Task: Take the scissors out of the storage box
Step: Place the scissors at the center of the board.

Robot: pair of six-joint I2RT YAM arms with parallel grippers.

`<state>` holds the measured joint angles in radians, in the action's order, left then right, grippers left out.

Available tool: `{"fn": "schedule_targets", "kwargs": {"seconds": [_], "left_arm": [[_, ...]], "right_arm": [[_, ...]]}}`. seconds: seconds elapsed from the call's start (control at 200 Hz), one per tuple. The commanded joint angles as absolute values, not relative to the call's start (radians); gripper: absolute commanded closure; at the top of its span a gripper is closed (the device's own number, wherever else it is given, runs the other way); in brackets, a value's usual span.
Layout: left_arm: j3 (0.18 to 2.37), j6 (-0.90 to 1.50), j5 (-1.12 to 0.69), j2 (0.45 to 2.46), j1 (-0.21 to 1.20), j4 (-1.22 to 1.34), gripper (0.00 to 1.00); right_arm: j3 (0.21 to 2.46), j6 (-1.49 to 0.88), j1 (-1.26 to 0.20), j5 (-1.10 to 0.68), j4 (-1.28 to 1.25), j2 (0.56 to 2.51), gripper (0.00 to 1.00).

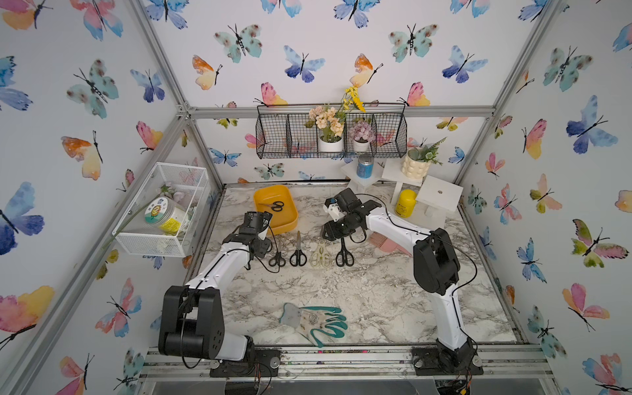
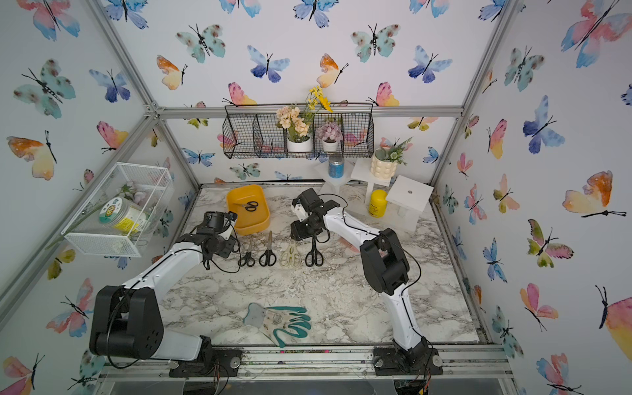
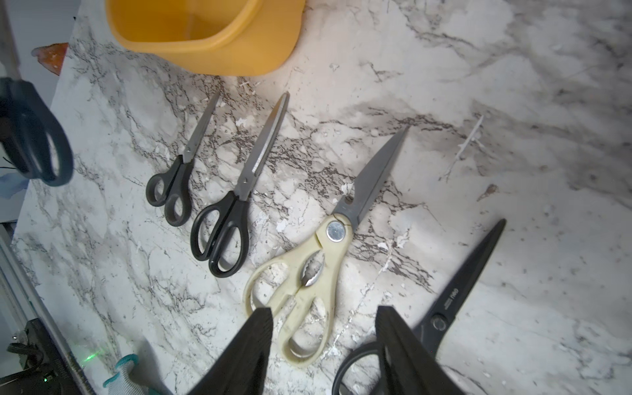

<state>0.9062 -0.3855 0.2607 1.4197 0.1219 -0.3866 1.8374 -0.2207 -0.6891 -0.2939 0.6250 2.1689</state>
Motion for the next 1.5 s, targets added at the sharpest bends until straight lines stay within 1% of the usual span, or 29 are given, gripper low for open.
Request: {"fn": "schedule_targets", "kwargs": {"seconds": [0.0, 0.105, 0.2, 0.35, 0.566, 0.671, 0.871, 1.331, 1.497], "left_arm": [[0.828, -0.454, 0.275, 1.362, 0.103, -0.328, 1.0], [0.777, -0.457, 0.284, 1.358, 0.077, -0.272, 1.0], [0.772, -0.446, 0.297, 1.398, 0.045, -0.244, 1.0], [0.761, -0.493, 0.325, 1.448, 0.038, -0.188, 1.0], [0.763, -0.593, 0.269, 1.502, 0.038, -0.129, 1.0], [0.78, -0.637, 0.265, 1.533, 0.032, -0.13, 1.0], [0.797, -0.732, 0.183, 1.557, 0.018, -0.135, 1.0], [0.836, -0.723, 0.155, 1.634, -0.003, -0.141, 1.0], [0.847, -0.72, 0.156, 1.64, -0.013, -0.159, 0.86]], "right_arm": [[1.849, -0.233, -0.701, -0.319, 0.638, 2.145, 0.46], [1.832, -0.239, -0.707, -0.317, 0.638, 2.136, 0.46], [1.815, -0.247, -0.712, -0.312, 0.621, 2.126, 0.46], [1.828, -0.249, -0.716, -0.304, 0.642, 2.133, 0.46], [1.845, -0.248, -0.717, -0.298, 0.672, 2.144, 0.46], [1.863, -0.243, -0.717, -0.293, 0.689, 2.155, 0.46], [1.924, -0.226, -0.718, -0.275, 0.743, 2.177, 0.46], [1.959, -0.219, -0.718, -0.26, 0.777, 2.196, 0.46], [1.951, -0.221, -0.718, -0.259, 0.772, 2.196, 0.46]]}}
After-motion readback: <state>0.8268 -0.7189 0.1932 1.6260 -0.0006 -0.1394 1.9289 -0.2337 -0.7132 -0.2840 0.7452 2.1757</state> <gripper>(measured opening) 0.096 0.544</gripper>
